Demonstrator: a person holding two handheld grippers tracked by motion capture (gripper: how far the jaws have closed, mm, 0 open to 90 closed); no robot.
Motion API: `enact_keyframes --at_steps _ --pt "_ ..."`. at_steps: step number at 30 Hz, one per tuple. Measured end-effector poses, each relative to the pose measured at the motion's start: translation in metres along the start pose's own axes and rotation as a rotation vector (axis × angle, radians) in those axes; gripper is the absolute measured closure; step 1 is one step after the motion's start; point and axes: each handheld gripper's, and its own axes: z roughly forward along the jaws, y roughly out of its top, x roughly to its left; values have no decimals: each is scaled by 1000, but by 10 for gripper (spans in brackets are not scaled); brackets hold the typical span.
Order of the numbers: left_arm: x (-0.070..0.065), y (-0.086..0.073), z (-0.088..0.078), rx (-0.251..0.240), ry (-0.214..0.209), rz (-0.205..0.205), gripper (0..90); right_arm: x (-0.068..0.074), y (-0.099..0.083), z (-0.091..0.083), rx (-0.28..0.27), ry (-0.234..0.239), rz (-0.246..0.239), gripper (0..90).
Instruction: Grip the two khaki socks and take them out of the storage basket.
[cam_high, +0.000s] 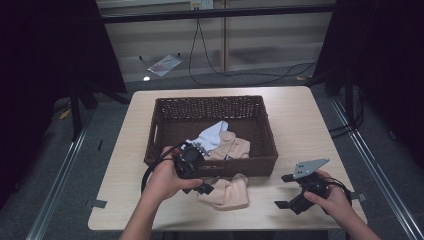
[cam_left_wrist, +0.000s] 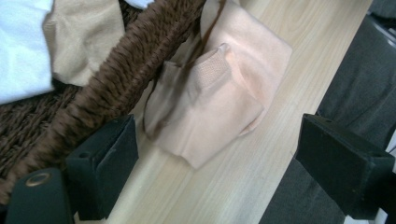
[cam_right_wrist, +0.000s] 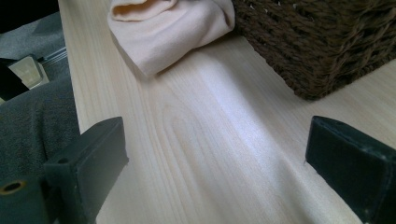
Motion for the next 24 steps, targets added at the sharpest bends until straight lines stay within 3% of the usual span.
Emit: enact_keyframes --at_steps 3,4,7,9,18,20,24 --pt "0 -5 3 -20 7 8 99 0 0 0 2 0 -2 51" --pt "1 -7 3 -28 1 28 87 0 0 0 2 0 -3 51" --pt "0 -11 6 -47 -22 16 71 0 0 0 1 -1 -3 51" --pt "2 -14 8 -50 -30 51 59 -1 0 0 -2 -1 -4 51" --pt "3 -30 11 -60 -98 110 45 0 0 0 2 -3 -4 51" --pt "3 -34 13 -62 -100 95 45 0 0 0 1 0 -4 51" --pt "5 -43 17 -67 -105 126 43 1 0 0 2 -3 -9 51"
